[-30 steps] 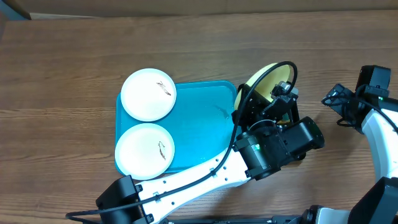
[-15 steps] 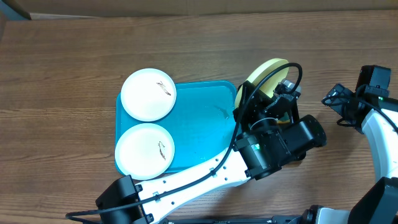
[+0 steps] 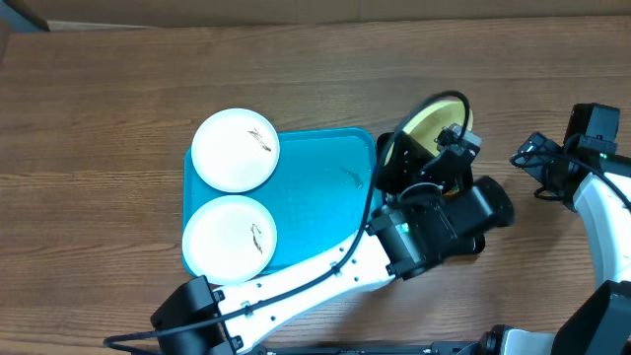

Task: Clean dirty plates on tray and stack at the side
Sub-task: 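Carry the yellow plate left and set it on the table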

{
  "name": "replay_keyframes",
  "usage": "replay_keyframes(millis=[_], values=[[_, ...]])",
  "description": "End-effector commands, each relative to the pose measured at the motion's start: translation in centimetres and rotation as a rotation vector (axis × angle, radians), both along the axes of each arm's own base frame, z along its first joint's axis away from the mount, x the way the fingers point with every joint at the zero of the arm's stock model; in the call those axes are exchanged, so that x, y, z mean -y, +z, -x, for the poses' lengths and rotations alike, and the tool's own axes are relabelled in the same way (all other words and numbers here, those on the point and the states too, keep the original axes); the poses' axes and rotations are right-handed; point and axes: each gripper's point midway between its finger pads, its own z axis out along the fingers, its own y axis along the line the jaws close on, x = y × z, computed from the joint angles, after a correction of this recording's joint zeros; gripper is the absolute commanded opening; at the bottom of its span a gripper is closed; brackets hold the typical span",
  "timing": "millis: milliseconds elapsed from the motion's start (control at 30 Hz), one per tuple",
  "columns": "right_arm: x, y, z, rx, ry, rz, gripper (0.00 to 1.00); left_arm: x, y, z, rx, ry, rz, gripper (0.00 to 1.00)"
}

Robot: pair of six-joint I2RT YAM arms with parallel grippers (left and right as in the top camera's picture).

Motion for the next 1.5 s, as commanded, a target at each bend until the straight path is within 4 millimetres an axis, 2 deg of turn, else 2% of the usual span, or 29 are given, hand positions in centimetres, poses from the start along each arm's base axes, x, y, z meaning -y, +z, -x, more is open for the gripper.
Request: replay_keyframes(millis=[0, 100, 200, 267, 400, 533, 600, 700, 733, 800, 833, 967, 1033, 1133, 1233, 1467], values=[[0.3, 0.6, 0.1, 0.021, -0.01, 0.012, 1.0, 0.4, -0.2, -1.2, -0.121, -0.055, 0.205, 0.04], [0.3, 0.6, 0.1, 0.021, -0.01, 0.012, 1.0, -1.7, -1.9, -3.6, -0.218, -0.013, 0.29, 0.04], [0.3, 0.6, 0.1, 0.022, -0.01, 0.012, 1.0, -5.0, -3.2, -6.1, -0.313, 0.047, 0.366, 0.04], [0.1, 0.6, 0.0, 0.025, -0.004, 0.0, 1.0, -7.9, -3.8, -7.6, -0.377, 0.101, 0.431, 0.04], [-0.1, 0.6, -0.2, 0.033, 0.001, -0.01, 1.0, -15.0, -4.4, -10.3, -0.482, 0.22, 0.607, 0.04], [-0.1, 0.6, -0.2, 0.032, 0.001, -0.01, 1.0, -23.6, -4.7, -11.8, -0.543, 0.358, 0.784, 0.04], [-0.1, 0.6, -0.2, 0.032, 0.001, -0.01, 1.0, -29.1, -5.3, -11.7, -0.554, 0.474, 0.859, 0.04], [-0.1, 0.6, -0.2, 0.033, 0.002, -0.01, 1.0, -36.9, -6.4, -10.5, -0.552, 0.656, 0.934, 0.04], [-0.1, 0.6, -0.2, 0.033, 0.002, -0.01, 1.0, -40.0, -6.7, -9.7, -0.542, 0.733, 0.956, 0.04], [-0.1, 0.6, -0.2, 0.033, 0.002, -0.01, 1.0, -44.4, -7.2, -8.3, -0.514, 0.845, 0.985, 0.04], [-0.1, 0.6, -0.2, 0.033, 0.002, -0.01, 1.0, -48.1, -7.7, -6.9, -0.484, 0.937, 1.013, 0.04], [-0.1, 0.6, -0.2, 0.032, 0.002, -0.01, 1.0, -54.6, -9.0, -3.4, -0.433, 1.109, 1.069, 0.04], [-0.1, 0.6, -0.2, 0.032, 0.002, -0.01, 1.0, -57.1, -10.0, -1.9, -0.415, 1.185, 1.1, 0.04], [-0.1, 0.6, -0.2, 0.032, 0.002, -0.01, 1.0, -59.4, -11.8, -0.2, -0.414, 1.259, 1.124, 0.04], [-0.1, 0.6, -0.2, 0.033, 0.002, -0.01, 1.0, -60.4, -13.2, 0.3, -0.43, 1.269, 1.113, 0.04], [-0.1, 0.6, -0.2, 0.032, 0.002, -0.01, 1.0, -60.7, -16.4, 0.0, -0.512, 1.259, 1.087, 0.04]])
